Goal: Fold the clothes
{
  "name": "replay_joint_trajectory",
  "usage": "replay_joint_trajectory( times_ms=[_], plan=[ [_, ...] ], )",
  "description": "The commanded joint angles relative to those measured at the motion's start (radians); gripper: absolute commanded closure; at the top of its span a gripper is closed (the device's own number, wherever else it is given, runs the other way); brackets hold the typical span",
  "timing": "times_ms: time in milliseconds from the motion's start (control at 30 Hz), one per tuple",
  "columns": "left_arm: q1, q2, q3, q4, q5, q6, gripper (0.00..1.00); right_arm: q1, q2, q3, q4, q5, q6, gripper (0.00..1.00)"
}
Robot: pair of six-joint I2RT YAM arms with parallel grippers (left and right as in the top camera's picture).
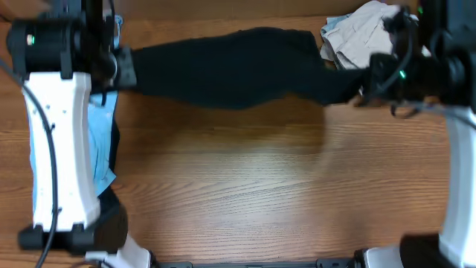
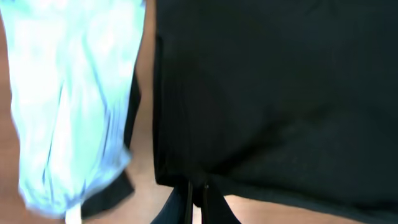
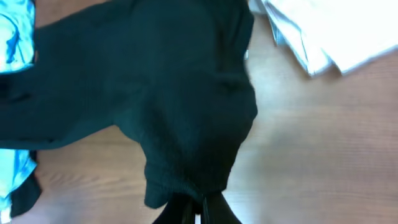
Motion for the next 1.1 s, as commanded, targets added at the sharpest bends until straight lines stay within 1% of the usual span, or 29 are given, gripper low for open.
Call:
replay_joint_trajectory(
  times_ms=[0, 100, 167, 367, 533, 667, 833, 933, 1067],
  plan=[
    [-0.007, -0.138, -0.212, 0.004, -0.044, -0.048, 0.96, -0.008, -0.127, -0.146, -0.002, 0.016, 0.084, 0.96],
    [-0.007, -0.245, -0.381, 0.031, -0.083, -0.088, 0.96, -0.008, -0.239, -0.307, 0.001, 0.033, 0.111, 0.96],
    [-0.007, -0.315, -0.479, 0.054, -0.073, -0.101, 0.96, -0.008, -0.320, -0.423, 0.011, 0.039, 0.147, 0.96],
    [-0.007, -0.537, -0.746, 0.086, -0.070, -0.211, 0.96, -0.008, -0.531, -0.755, 0.035, 0.034, 0.261, 0.96],
    [-0.007, -0.679, -0.927, 0.111, -0.080, -0.318, 0.96, -0.008, -0.610, -0.951, 0.079, 0.033, 0.332, 0.96],
    [-0.007, -0.729, -1.042, 0.173, -0.085, -0.358, 0.96, -0.008, -0.587, -1.038, 0.169, 0.009, 0.326, 0.96],
    [-0.006, -0.702, -1.157, 0.334, -0.085, -0.359, 0.96, -0.005, -0.480, -1.066, 0.293, 0.000, 0.275, 0.96],
    [-0.006, -0.644, -1.221, 0.466, -0.114, -0.360, 0.96, 0.002, -0.376, -1.066, 0.417, 0.001, 0.230, 0.96],
    [-0.005, -0.536, -1.240, 0.578, -0.183, -0.361, 0.96, 0.009, -0.262, -1.066, 0.543, 0.004, 0.188, 0.96]
  ],
)
